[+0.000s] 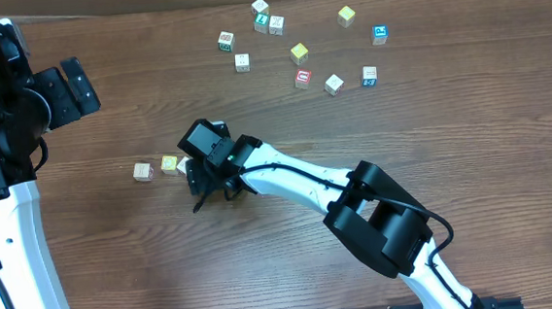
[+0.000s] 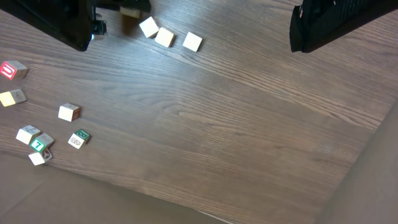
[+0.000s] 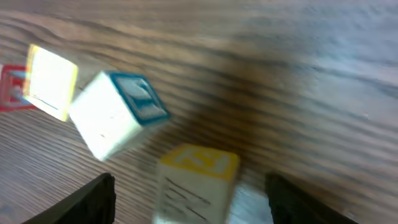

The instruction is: Form a horizontal line

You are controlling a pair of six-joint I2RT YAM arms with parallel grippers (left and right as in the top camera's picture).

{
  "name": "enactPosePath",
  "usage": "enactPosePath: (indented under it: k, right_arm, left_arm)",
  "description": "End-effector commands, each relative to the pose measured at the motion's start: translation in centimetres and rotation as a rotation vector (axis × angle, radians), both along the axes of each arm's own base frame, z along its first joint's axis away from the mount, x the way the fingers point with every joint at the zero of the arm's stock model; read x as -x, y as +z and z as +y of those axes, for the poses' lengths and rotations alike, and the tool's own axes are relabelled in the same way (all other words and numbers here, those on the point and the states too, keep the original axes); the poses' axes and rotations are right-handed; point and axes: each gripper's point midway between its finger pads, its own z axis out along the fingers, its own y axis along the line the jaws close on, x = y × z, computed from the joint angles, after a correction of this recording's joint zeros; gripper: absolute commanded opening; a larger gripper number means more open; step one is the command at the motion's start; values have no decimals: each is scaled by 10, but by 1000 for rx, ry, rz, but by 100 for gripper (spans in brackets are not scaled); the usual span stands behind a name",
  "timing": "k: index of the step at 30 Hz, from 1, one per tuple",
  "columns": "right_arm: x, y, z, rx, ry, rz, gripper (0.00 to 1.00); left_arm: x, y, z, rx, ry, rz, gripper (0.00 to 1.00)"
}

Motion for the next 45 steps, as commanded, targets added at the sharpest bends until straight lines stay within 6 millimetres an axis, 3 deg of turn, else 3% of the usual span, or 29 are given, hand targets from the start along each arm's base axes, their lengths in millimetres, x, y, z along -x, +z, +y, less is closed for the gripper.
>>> enactPosePath:
  k: [1, 6, 8, 12, 14, 18, 23, 36, 38, 41, 45]
  right_arm:
    - [18, -33, -25, 105, -37, 93, 77]
    - [42, -36, -28, 106, -6, 208, 79]
    - [56, -39, -43, 163, -6, 266, 76]
    - [71, -41, -69, 274, -36, 328, 42]
    - [68, -42, -77, 307, -77, 315, 27]
    - [46, -41, -67, 267, -75, 223, 7]
    - [26, -37, -42, 174, -1, 125, 4]
    - [7, -34, -42, 184, -14, 28, 4]
    - [6, -34, -41, 181, -15, 27, 4]
    - [7, -34, -41, 184, -12, 27, 4]
    - [7, -34, -42, 185, -11, 28, 4]
  left_arm:
    - [-1, 8, -1, -11, -20, -19, 100]
    - [-1, 8, -1, -11, -20, -19, 100]
    - [-1, 8, -1, -11, -20, -19, 99]
    - [-1, 8, -1, -11, -20, -19, 100]
    - [-1, 8, -1, -10, -20, -19, 100]
    - [0, 8, -2, -10, -21, -18, 100]
    - [2, 6, -2, -8, -20, -6, 100]
    - [4, 2, -2, -6, -21, 10, 100]
    - [4, -4, -2, -14, -33, 31, 86]
    - [3, -25, -1, -22, -54, 92, 55]
    - [-6, -64, 4, -11, -49, 208, 33]
